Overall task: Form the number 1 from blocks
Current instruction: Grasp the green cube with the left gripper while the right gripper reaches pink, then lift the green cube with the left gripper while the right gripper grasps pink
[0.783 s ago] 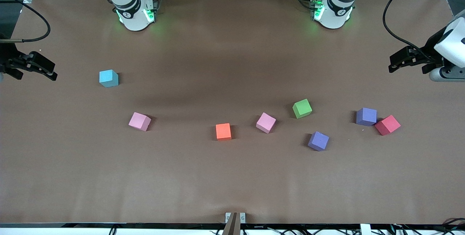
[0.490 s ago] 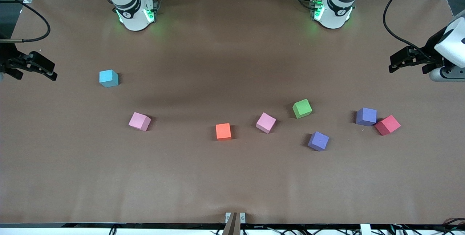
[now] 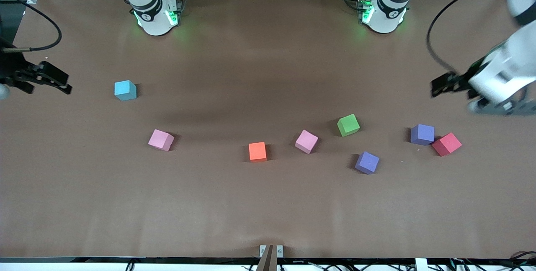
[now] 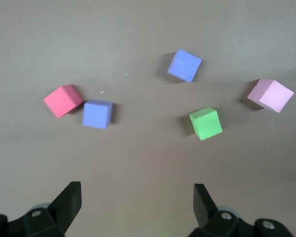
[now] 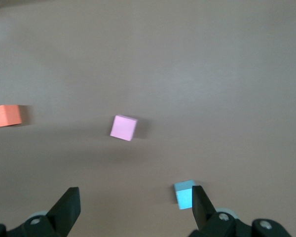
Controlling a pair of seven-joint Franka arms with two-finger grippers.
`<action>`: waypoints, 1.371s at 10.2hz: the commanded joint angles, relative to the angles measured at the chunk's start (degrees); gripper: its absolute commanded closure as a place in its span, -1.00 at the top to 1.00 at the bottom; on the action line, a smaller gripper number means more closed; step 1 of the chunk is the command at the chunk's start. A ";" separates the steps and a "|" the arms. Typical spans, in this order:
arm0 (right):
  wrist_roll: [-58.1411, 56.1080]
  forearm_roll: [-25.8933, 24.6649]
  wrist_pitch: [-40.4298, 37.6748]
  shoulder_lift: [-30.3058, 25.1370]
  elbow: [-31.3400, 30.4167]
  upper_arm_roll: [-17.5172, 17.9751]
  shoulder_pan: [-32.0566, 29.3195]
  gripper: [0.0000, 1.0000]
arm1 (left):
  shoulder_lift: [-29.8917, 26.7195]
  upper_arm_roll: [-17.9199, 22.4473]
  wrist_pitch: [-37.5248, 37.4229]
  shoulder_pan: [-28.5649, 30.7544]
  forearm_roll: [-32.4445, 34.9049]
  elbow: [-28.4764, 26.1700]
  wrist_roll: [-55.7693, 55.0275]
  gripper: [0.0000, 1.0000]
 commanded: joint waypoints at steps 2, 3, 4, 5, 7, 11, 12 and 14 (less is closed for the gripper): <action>0.41 2.79 3.20 5.09 0.88 0.56 0.32 1.00 | 10.01 -0.15 6.25 -3.46 -2.64 0.36 -9.06 1.00; 0.93 2.79 4.95 7.02 0.79 0.56 1.37 1.00 | 13.00 -0.15 8.18 -5.82 -2.65 0.35 -11.95 1.00; 3.63 2.62 6.28 9.48 0.36 0.39 2.60 1.00 | 15.81 -0.15 10.46 -7.41 -2.82 0.35 -17.12 1.00; 15.41 2.70 7.34 12.81 0.27 0.39 3.05 1.00 | 18.54 -0.15 12.75 -8.55 -3.52 0.35 -21.08 1.00; 22.81 2.88 9.45 16.17 -0.08 0.47 4.36 1.00 | 22.24 -0.15 16.53 -9.35 -6.85 -1.21 -22.18 1.00; 23.35 5.50 16.12 20.74 -8.33 0.47 5.51 1.00 | 22.61 -0.76 27.00 -10.41 -7.57 -12.20 -26.82 1.00; 23.26 5.78 19.96 20.58 -12.00 0.47 6.30 1.00 | 22.61 -0.86 27.10 -10.41 -7.57 -12.74 -28.23 1.00; 23.26 8.04 26.21 20.84 -17.38 0.65 5.96 1.00 | 22.78 -0.86 27.10 -10.41 -7.57 -13.27 -30.08 1.00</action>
